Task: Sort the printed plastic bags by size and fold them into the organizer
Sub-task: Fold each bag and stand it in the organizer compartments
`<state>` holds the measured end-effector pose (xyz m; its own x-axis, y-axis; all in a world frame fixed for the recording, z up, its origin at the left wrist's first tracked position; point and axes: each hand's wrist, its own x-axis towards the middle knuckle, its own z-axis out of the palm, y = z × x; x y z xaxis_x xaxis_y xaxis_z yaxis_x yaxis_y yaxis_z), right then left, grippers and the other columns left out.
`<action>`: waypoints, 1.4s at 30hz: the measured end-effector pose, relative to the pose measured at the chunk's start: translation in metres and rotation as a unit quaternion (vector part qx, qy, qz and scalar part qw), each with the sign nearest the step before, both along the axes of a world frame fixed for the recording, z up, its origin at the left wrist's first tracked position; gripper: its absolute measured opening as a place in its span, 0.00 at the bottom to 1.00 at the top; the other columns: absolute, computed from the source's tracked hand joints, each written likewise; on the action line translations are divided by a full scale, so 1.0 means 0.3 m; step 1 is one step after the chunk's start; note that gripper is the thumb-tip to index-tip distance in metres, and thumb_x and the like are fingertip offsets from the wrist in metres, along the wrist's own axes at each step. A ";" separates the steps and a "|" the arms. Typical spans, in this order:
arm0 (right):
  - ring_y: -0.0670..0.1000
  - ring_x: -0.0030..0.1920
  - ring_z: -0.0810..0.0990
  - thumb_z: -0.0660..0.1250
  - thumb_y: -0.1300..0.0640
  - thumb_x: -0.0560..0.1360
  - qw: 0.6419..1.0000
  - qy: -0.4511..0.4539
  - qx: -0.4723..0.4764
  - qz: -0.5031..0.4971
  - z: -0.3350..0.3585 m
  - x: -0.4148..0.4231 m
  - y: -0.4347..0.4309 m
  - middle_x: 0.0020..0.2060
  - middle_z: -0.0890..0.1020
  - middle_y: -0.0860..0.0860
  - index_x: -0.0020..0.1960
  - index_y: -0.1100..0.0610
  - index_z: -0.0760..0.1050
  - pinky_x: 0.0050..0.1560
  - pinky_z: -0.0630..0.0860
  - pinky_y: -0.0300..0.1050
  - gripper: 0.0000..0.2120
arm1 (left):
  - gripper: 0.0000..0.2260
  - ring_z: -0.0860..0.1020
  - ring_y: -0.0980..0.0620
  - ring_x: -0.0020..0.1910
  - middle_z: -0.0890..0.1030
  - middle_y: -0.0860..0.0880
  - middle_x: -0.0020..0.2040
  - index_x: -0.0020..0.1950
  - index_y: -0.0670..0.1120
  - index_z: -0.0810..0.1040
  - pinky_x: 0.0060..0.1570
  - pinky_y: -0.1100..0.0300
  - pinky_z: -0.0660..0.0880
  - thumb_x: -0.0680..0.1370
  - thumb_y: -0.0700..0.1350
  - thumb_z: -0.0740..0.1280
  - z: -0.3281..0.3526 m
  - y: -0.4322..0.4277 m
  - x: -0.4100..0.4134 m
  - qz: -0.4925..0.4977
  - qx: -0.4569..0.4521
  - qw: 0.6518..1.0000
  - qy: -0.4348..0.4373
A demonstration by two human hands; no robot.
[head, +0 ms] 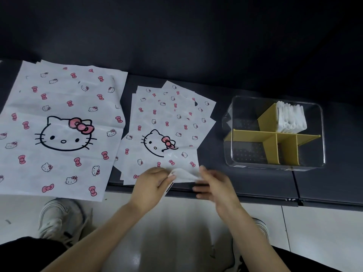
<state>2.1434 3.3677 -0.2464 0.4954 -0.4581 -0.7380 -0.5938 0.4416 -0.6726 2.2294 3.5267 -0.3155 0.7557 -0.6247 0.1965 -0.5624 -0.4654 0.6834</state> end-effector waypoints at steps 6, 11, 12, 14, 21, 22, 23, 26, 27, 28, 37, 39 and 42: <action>0.47 0.52 0.81 0.72 0.59 0.72 0.954 -0.124 -0.182 0.203 -0.046 0.024 -0.062 0.49 0.84 0.46 0.58 0.56 0.77 0.57 0.76 0.51 0.16 | 0.27 0.69 0.56 0.26 0.64 0.50 0.22 0.28 0.43 0.68 0.28 0.64 0.61 0.71 0.65 0.53 0.020 -0.005 0.024 0.087 0.020 0.982 0.166; 0.47 0.29 0.66 0.68 0.56 0.74 0.928 -0.027 -0.289 0.233 -0.093 0.112 -0.060 0.24 0.71 0.49 0.28 0.55 0.66 0.34 0.66 0.46 0.19 | 0.18 0.76 0.54 0.29 0.78 0.53 0.29 0.38 0.46 0.75 0.31 0.63 0.69 0.77 0.59 0.62 0.038 -0.026 0.039 0.109 0.017 0.975 0.195; 0.47 0.28 0.62 0.67 0.55 0.74 0.918 -0.004 -0.311 0.246 -0.092 0.125 -0.060 0.22 0.65 0.49 0.26 0.54 0.61 0.31 0.60 0.44 0.22 | 0.12 0.78 0.53 0.32 0.80 0.52 0.31 0.43 0.48 0.76 0.34 0.63 0.70 0.78 0.55 0.65 0.038 -0.030 0.042 0.127 0.014 0.971 0.201; 0.48 0.27 0.58 0.66 0.56 0.74 0.906 0.024 -0.337 0.254 -0.092 0.143 -0.060 0.22 0.60 0.49 0.26 0.54 0.56 0.29 0.55 0.44 0.24 | 0.06 0.80 0.49 0.35 0.81 0.53 0.33 0.51 0.49 0.76 0.35 0.68 0.70 0.78 0.50 0.67 0.043 -0.045 0.040 0.171 0.006 0.963 0.209; 0.50 0.29 0.57 0.64 0.57 0.72 0.906 0.062 -0.347 0.235 -0.097 0.148 -0.038 0.24 0.60 0.49 0.27 0.54 0.55 0.30 0.55 0.44 0.21 | 0.10 0.76 0.44 0.35 0.73 0.57 0.26 0.53 0.39 0.78 0.38 0.55 0.71 0.78 0.45 0.67 0.013 -0.104 0.003 0.244 -0.027 0.960 0.134; 0.50 0.29 0.57 0.64 0.57 0.72 0.903 0.063 -0.352 0.237 -0.097 0.150 -0.037 0.23 0.60 0.49 0.27 0.54 0.55 0.29 0.55 0.44 0.21 | 0.10 0.74 0.45 0.32 0.70 0.58 0.24 0.52 0.39 0.78 0.40 0.54 0.71 0.78 0.46 0.66 0.010 -0.110 0.001 0.232 -0.027 0.966 0.112; 0.49 0.28 0.57 0.64 0.58 0.72 0.902 0.064 -0.354 0.238 -0.097 0.150 -0.036 0.23 0.59 0.49 0.27 0.54 0.55 0.29 0.55 0.44 0.21 | 0.12 0.72 0.47 0.29 0.67 0.59 0.24 0.51 0.39 0.78 0.41 0.54 0.71 0.78 0.48 0.65 0.006 -0.112 -0.002 0.214 -0.022 0.973 0.081; 0.49 0.27 0.58 0.64 0.58 0.73 0.899 0.061 -0.358 0.244 -0.100 0.149 -0.037 0.23 0.61 0.49 0.27 0.55 0.56 0.29 0.56 0.43 0.21 | 0.16 0.72 0.49 0.25 0.66 0.58 0.24 0.48 0.40 0.78 0.42 0.53 0.69 0.77 0.51 0.59 -0.012 -0.104 -0.005 0.178 0.036 0.983 -0.021; 0.49 0.27 0.58 0.64 0.57 0.73 0.898 0.062 -0.359 0.246 -0.101 0.150 -0.038 0.23 0.61 0.49 0.27 0.55 0.56 0.29 0.57 0.43 0.21 | 0.16 0.73 0.48 0.26 0.68 0.56 0.24 0.49 0.40 0.78 0.42 0.53 0.69 0.76 0.51 0.58 -0.018 -0.100 -0.006 0.179 0.056 0.982 -0.041; 0.48 0.27 0.58 0.64 0.58 0.73 0.896 0.063 -0.361 0.250 -0.101 0.150 -0.038 0.22 0.61 0.48 0.27 0.55 0.56 0.28 0.57 0.43 0.21 | 0.16 0.74 0.47 0.27 0.71 0.54 0.25 0.51 0.41 0.77 0.42 0.52 0.69 0.76 0.51 0.58 -0.023 -0.097 -0.007 0.182 0.082 0.978 -0.058; 0.48 0.25 0.58 0.64 0.57 0.73 0.881 0.085 -0.379 0.269 -0.116 0.155 -0.037 0.22 0.61 0.48 0.28 0.55 0.56 0.27 0.55 0.42 0.21 | 0.26 0.69 0.38 0.66 0.71 0.41 0.67 0.67 0.38 0.71 0.70 0.40 0.51 0.69 0.32 0.53 -0.053 -0.090 0.027 -0.023 0.217 0.940 -0.261; 0.48 0.25 0.59 0.64 0.57 0.74 0.880 0.088 -0.382 0.268 -0.115 0.156 -0.038 0.22 0.62 0.49 0.28 0.55 0.56 0.27 0.55 0.41 0.21 | 0.25 0.71 0.39 0.67 0.72 0.41 0.69 0.67 0.37 0.72 0.70 0.40 0.52 0.72 0.36 0.51 -0.056 -0.079 0.038 -0.048 0.258 0.939 -0.221; 0.47 0.27 0.62 0.63 0.57 0.74 0.874 0.102 -0.399 0.257 -0.118 0.154 -0.027 0.25 0.65 0.47 0.30 0.54 0.61 0.28 0.57 0.40 0.17 | 0.22 0.70 0.42 0.69 0.71 0.43 0.70 0.69 0.39 0.71 0.69 0.40 0.55 0.80 0.44 0.50 -0.057 -0.063 0.045 -0.046 0.279 0.945 -0.165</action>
<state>2.1895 3.3596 -0.2817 0.6818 -0.6239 -0.3819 -0.7199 -0.4797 -0.5017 2.2428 3.5078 -0.3325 0.6487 -0.7603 0.0336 -0.7574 -0.6405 0.1267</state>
